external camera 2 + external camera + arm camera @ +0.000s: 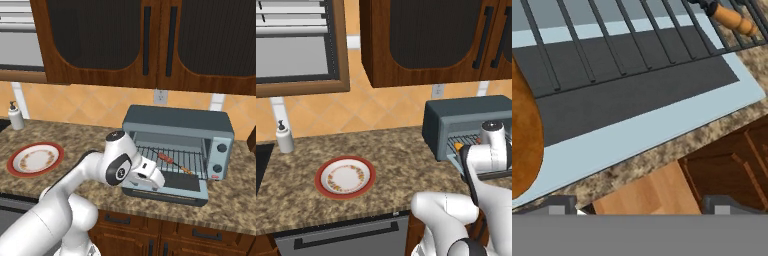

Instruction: Pick up the kebab skewer and baguette bread, and place them inside the toaster oven. Close the toaster oven door and start by setting the timer.

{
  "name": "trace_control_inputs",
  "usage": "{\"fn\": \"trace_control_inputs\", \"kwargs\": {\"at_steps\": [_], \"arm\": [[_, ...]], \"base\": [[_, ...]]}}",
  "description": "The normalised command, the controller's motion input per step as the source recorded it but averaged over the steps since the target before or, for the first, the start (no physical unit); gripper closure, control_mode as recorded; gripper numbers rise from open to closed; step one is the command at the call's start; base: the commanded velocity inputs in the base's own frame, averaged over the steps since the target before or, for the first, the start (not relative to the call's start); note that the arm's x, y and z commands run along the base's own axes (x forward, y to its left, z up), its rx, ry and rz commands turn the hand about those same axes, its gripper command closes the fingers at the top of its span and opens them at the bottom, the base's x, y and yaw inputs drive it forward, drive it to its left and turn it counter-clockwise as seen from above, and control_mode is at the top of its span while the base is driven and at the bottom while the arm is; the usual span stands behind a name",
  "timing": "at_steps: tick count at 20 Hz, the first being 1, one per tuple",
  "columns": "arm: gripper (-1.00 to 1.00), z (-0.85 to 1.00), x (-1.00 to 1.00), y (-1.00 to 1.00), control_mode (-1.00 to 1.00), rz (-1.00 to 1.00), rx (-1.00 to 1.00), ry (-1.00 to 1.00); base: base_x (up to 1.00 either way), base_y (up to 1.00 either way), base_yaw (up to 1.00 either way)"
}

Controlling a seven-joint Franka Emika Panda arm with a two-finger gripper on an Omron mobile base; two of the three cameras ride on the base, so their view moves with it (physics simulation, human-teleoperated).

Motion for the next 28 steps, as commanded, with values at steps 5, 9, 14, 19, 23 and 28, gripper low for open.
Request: {"fn": "trace_control_inputs", "kwargs": {"at_steps": [5,9,14,19,23,28], "arm": [[-1.00,-0.05,0.11,0.00,-1.00,-0.05,0.00,-0.02],[-1.00,-0.05,0.07,0.00,-1.00,-0.05,0.00,0.00],[-1.00,0.00,0.21,0.00,-1.00,-0.09,0.00,0.00],[-1.00,0.02,0.20,0.00,-1.00,-0.10,0.00,0.00],[-1.00,0.00,0.09,-0.08,-1.00,-0.07,0.00,0.00],[-1.00,0.00,0.02,-0.17,-1.00,-0.04,0.00,0.00]], "base": [[0.00,0.00,0.00],[0.00,0.00,0.00],[0.00,0.00,0.00],[0.00,0.00,0.00],[0.00,0.00,0.00],[0.00,0.00,0.00]]}}
